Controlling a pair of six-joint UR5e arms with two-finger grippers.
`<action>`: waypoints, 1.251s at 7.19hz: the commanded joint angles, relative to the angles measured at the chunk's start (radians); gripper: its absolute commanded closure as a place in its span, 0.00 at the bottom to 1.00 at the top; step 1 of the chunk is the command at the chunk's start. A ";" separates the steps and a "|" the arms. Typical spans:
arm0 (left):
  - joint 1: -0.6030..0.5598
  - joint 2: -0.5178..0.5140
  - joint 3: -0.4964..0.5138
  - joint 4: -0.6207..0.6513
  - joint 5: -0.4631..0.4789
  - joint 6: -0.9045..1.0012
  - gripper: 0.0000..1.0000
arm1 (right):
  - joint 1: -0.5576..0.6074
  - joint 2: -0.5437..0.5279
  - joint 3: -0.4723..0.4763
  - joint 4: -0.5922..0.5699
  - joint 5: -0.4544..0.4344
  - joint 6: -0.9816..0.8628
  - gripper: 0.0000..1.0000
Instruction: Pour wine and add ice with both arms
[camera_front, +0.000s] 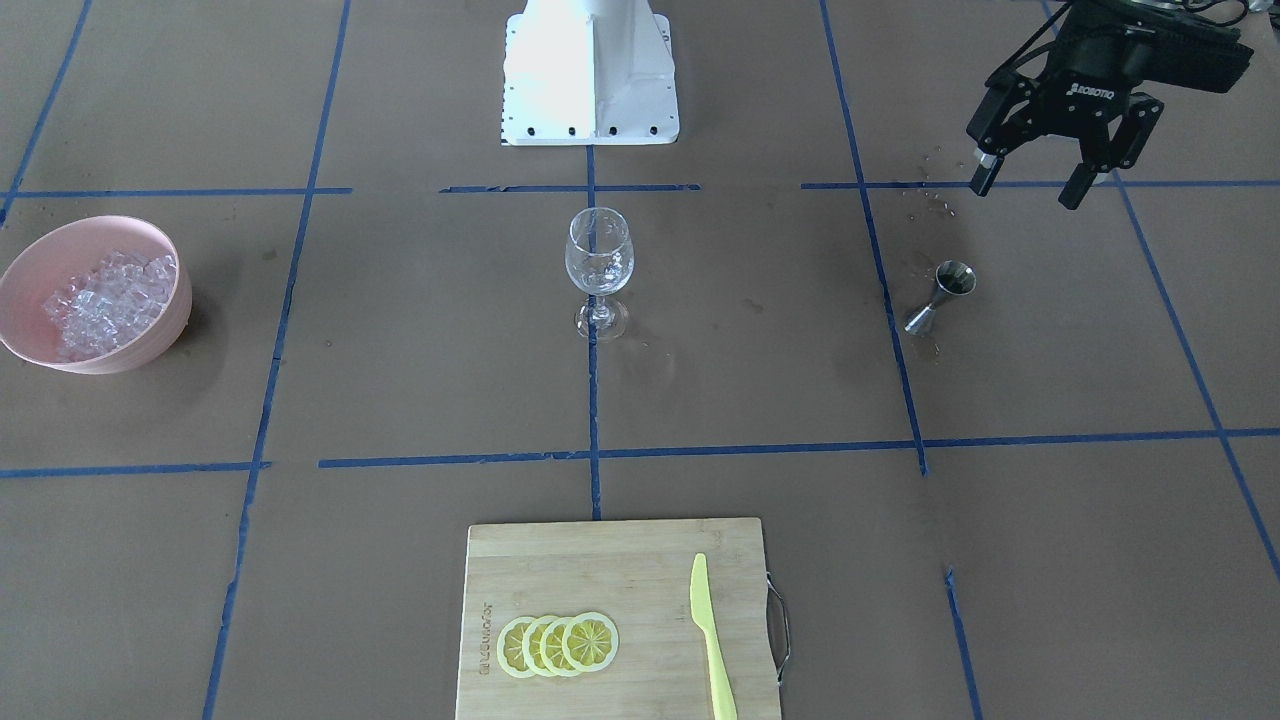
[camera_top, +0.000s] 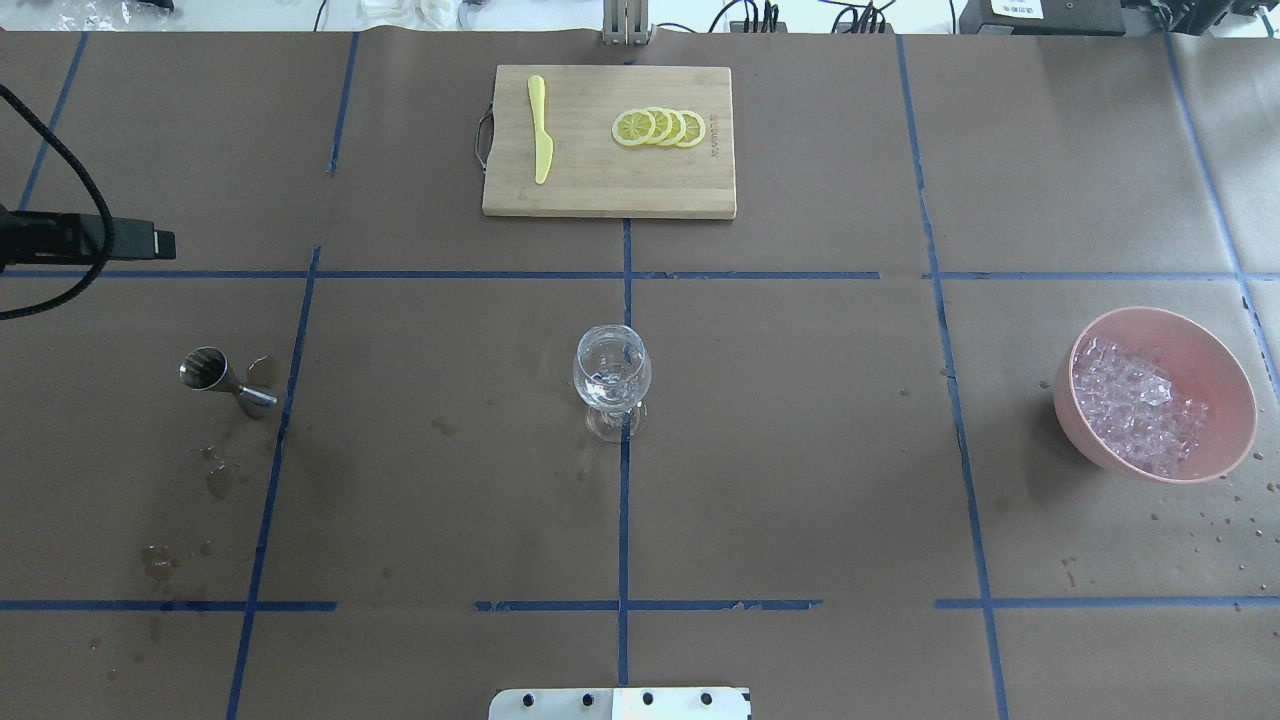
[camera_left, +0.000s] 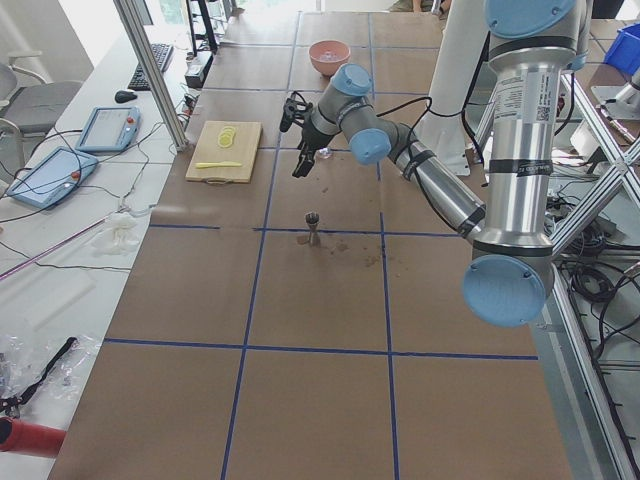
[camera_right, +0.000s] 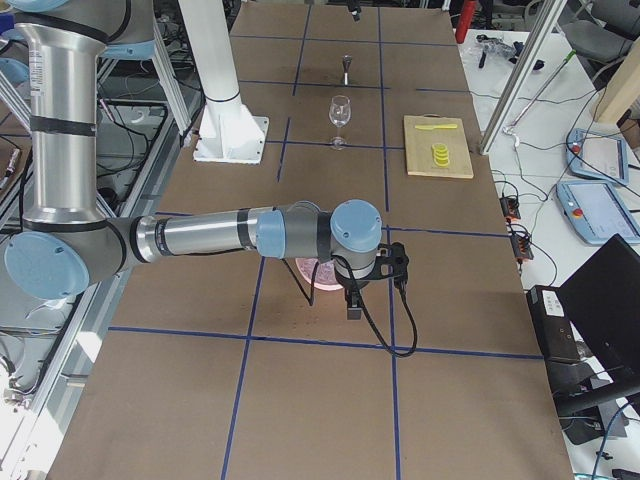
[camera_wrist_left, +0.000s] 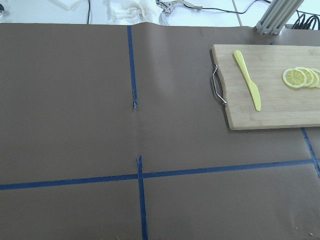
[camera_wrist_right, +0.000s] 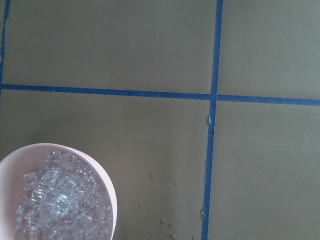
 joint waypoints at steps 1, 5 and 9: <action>0.222 0.107 -0.076 0.000 0.263 -0.146 0.01 | 0.000 -0.001 0.021 0.003 0.006 0.038 0.00; 0.579 0.189 -0.057 0.003 0.708 -0.437 0.01 | -0.009 0.012 0.065 0.003 0.020 0.134 0.00; 0.751 0.227 0.099 0.005 1.047 -0.706 0.01 | -0.075 0.044 0.107 0.003 0.015 0.307 0.00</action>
